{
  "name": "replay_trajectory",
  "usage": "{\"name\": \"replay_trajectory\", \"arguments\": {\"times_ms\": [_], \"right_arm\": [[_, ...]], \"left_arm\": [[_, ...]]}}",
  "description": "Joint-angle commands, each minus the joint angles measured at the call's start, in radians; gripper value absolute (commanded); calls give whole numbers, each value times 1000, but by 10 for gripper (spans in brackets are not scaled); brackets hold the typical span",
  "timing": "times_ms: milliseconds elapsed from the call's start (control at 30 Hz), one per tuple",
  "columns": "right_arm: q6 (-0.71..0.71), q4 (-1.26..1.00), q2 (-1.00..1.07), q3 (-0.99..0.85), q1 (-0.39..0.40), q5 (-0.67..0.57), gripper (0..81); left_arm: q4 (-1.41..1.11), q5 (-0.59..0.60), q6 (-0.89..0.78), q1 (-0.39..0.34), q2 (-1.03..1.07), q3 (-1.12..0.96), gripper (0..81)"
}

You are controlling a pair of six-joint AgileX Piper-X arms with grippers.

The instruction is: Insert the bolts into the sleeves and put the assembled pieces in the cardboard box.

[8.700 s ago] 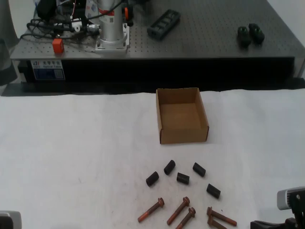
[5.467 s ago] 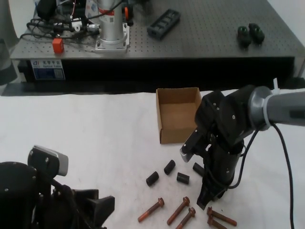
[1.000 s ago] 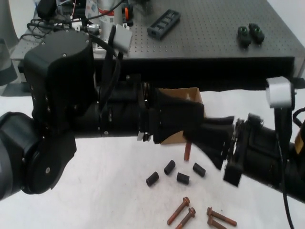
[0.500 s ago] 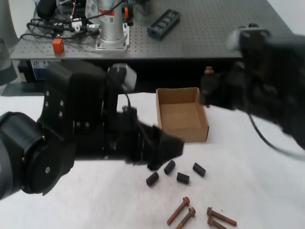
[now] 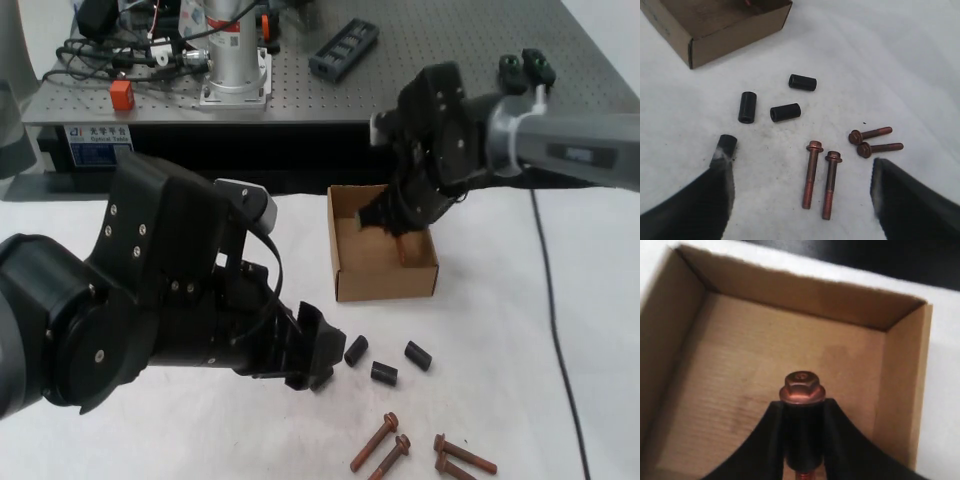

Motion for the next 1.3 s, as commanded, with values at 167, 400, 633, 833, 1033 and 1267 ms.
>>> {"name": "replay_trajectory", "arguments": {"times_ms": [167, 400, 633, 833, 1033, 1267], "right_arm": [[-14, 110, 58, -89, -11, 62, 157], [-14, 107, 31, -106, -13, 56, 389], [-115, 362, -183, -100, -7, -106, 383], [-173, 666, -212, -69, 28, -104, 383], [-187, 514, -212, 118, 61, -100, 383], [-194, 396, -180, 237, 74, -47, 383]], "left_arm": [[2, -14, 6, 0, -4, -6, 546], [2, -14, 6, 0, -4, -6, 546], [2, -14, 6, 0, -4, -6, 546], [2, -14, 6, 0, -4, -6, 546], [2, -14, 6, 0, -4, -6, 546], [32, -14, 6, 0, -4, -6, 546]]}}
